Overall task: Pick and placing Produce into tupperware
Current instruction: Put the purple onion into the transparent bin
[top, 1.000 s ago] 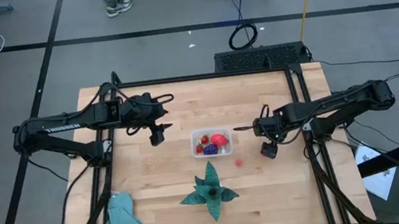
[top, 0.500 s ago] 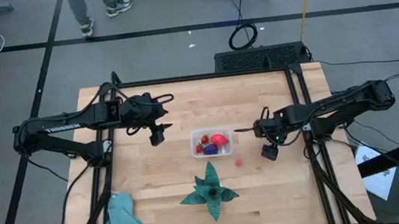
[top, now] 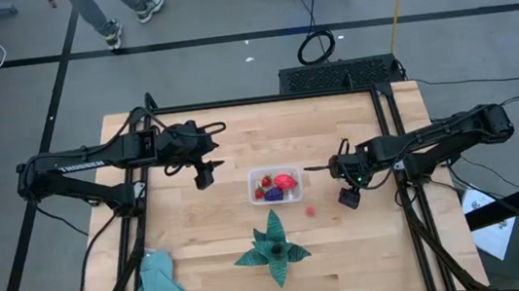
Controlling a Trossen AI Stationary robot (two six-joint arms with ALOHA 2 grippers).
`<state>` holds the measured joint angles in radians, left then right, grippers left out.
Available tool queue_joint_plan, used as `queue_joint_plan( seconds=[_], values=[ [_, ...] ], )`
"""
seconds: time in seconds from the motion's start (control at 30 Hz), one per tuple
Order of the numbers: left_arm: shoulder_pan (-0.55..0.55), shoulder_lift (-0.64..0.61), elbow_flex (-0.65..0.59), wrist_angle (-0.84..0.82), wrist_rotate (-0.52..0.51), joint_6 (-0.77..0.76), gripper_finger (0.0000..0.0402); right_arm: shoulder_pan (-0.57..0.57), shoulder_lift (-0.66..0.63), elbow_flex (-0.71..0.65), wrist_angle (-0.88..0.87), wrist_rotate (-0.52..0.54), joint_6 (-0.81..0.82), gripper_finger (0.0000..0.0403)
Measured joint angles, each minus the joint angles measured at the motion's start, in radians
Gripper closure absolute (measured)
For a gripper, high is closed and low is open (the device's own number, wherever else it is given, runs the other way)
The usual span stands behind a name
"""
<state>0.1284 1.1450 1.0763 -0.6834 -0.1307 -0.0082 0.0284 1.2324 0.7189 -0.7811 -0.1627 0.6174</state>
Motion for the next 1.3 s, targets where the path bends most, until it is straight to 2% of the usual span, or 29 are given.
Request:
queue_joint_plan(
  seconds=[0.73,1.03,1.3],
  values=[
    [0.000,0.000,0.000,0.000,0.000,0.000,0.0158,0.000,0.000,0.000,-0.001,-0.006,0.026,0.0131],
    [0.000,0.000,0.000,0.000,0.000,0.000,0.0158,0.000,0.001,-0.078,0.067,-0.026,0.052,0.0131],
    [0.000,0.000,0.000,0.000,0.000,-0.005,0.0158,0.000,0.001,-0.084,0.114,-0.026,0.020,0.0131]
  ],
)
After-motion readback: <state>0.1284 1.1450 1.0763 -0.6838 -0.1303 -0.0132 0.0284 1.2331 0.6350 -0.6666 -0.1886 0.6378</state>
